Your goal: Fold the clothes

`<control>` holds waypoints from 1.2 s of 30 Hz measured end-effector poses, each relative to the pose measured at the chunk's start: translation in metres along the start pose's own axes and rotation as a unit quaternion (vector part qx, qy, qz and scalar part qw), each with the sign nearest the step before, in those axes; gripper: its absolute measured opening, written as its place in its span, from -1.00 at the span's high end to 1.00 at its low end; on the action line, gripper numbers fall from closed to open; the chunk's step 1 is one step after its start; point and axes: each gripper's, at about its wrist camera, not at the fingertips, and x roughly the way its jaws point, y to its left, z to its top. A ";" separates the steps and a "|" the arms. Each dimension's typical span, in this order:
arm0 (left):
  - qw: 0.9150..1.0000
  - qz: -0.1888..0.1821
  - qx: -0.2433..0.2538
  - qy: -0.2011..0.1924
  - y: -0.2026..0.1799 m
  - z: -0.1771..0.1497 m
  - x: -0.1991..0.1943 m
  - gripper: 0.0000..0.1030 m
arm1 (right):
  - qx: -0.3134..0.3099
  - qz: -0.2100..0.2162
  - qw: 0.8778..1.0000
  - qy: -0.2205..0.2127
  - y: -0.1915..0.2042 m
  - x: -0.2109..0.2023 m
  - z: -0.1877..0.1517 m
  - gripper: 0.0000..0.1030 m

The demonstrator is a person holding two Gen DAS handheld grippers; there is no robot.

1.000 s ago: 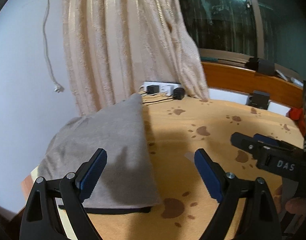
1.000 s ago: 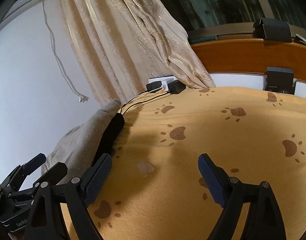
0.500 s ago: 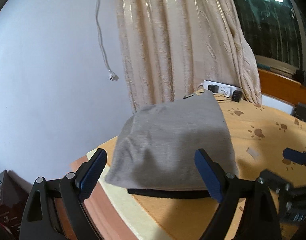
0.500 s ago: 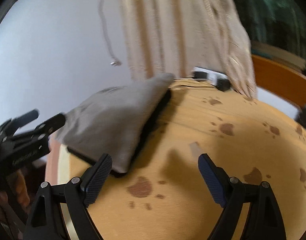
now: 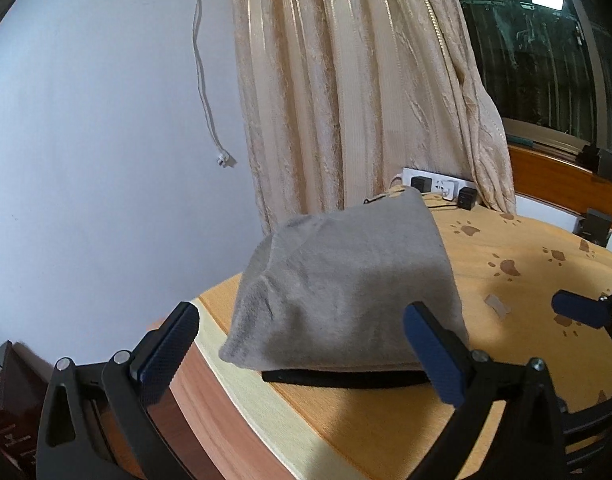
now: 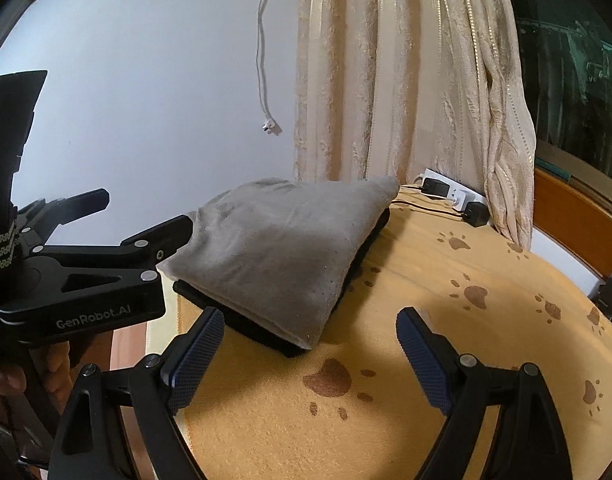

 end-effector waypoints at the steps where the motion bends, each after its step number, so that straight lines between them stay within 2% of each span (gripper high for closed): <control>1: 1.000 -0.003 -0.003 0.005 0.000 0.000 0.001 -0.99 | 0.001 0.000 1.000 0.001 -0.001 0.000 0.000 -0.75; 4: 1.000 -0.006 -0.015 0.021 0.004 -0.002 0.007 -0.99 | 0.005 -0.001 1.000 0.002 -0.004 0.001 -0.001 -0.75; 10: 0.998 0.011 -0.029 0.050 0.010 -0.008 0.017 -0.99 | 0.011 -0.004 1.000 0.006 -0.007 0.004 -0.003 -0.75; 14: 0.999 0.021 -0.025 0.037 0.013 -0.007 0.010 -0.99 | 0.014 -0.008 1.000 0.002 -0.005 0.001 -0.002 -0.75; 18: 0.999 0.041 -0.017 0.006 0.016 -0.001 -0.006 -0.99 | 0.021 -0.019 0.999 -0.015 -0.003 -0.010 0.003 -0.75; 21: 0.999 0.036 -0.017 -0.008 0.017 0.003 -0.014 -0.99 | 0.023 -0.019 0.999 -0.013 -0.003 -0.008 0.002 -0.75; 26: 1.000 0.014 -0.020 0.013 0.014 0.000 -0.007 -0.99 | 0.026 -0.020 0.999 -0.011 -0.003 -0.005 0.001 -0.75; 36: 0.999 0.028 -0.008 0.019 0.013 -0.011 0.006 -0.99 | 0.020 -0.021 1.000 0.005 -0.001 0.007 -0.005 -0.75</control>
